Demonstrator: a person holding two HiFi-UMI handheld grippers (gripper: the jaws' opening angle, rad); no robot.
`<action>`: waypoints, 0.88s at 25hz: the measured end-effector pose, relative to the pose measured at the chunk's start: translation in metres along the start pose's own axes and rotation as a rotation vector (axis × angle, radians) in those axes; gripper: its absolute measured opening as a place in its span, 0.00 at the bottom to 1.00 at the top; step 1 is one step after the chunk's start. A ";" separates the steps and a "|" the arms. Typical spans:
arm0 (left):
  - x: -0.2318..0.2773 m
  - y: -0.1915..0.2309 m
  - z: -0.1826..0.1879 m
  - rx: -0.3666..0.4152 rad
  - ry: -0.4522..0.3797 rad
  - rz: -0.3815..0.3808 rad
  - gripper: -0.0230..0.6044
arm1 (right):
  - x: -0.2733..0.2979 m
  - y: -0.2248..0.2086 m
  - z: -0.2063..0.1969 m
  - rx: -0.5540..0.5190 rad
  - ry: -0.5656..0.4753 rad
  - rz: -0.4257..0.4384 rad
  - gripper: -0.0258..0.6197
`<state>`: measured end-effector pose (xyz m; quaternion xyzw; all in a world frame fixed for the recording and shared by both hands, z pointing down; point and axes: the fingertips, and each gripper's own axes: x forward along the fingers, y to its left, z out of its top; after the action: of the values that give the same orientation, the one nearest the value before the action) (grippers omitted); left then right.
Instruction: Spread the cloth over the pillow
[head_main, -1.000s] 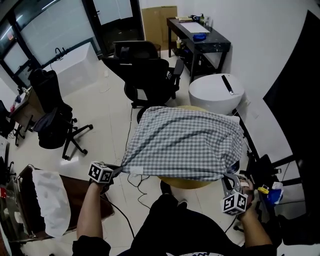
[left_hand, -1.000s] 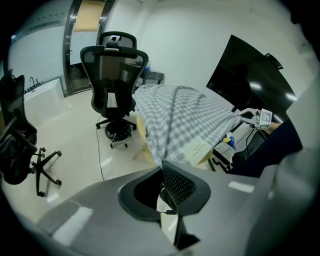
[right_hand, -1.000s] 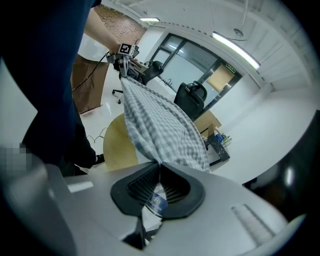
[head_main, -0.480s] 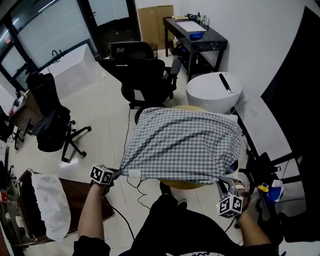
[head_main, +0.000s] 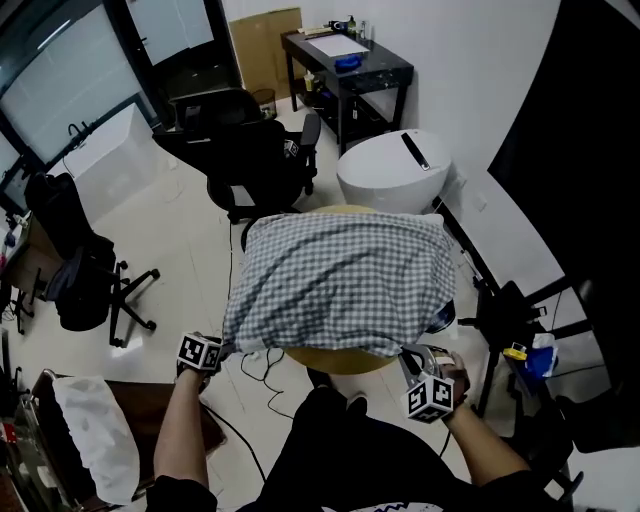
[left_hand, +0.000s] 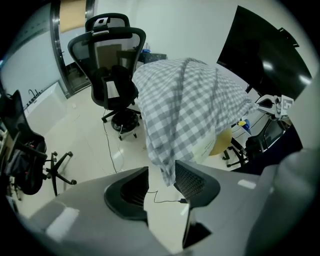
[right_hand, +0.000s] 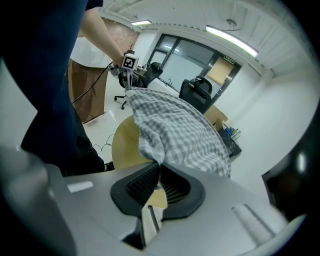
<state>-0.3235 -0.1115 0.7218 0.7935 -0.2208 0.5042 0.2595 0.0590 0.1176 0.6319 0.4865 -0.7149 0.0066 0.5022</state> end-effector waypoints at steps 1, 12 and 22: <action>0.000 0.000 0.003 0.007 -0.003 0.011 0.31 | 0.001 -0.001 0.000 0.006 -0.002 -0.003 0.08; -0.059 -0.027 0.023 0.171 -0.064 0.151 0.50 | 0.004 -0.015 0.001 0.077 -0.029 -0.025 0.10; -0.059 -0.238 0.137 0.765 -0.414 -0.109 0.51 | 0.007 -0.030 0.025 0.125 -0.007 -0.032 0.14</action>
<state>-0.1068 -0.0102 0.5738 0.9273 -0.0233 0.3655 -0.0767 0.0621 0.0842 0.6105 0.5285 -0.7069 0.0415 0.4683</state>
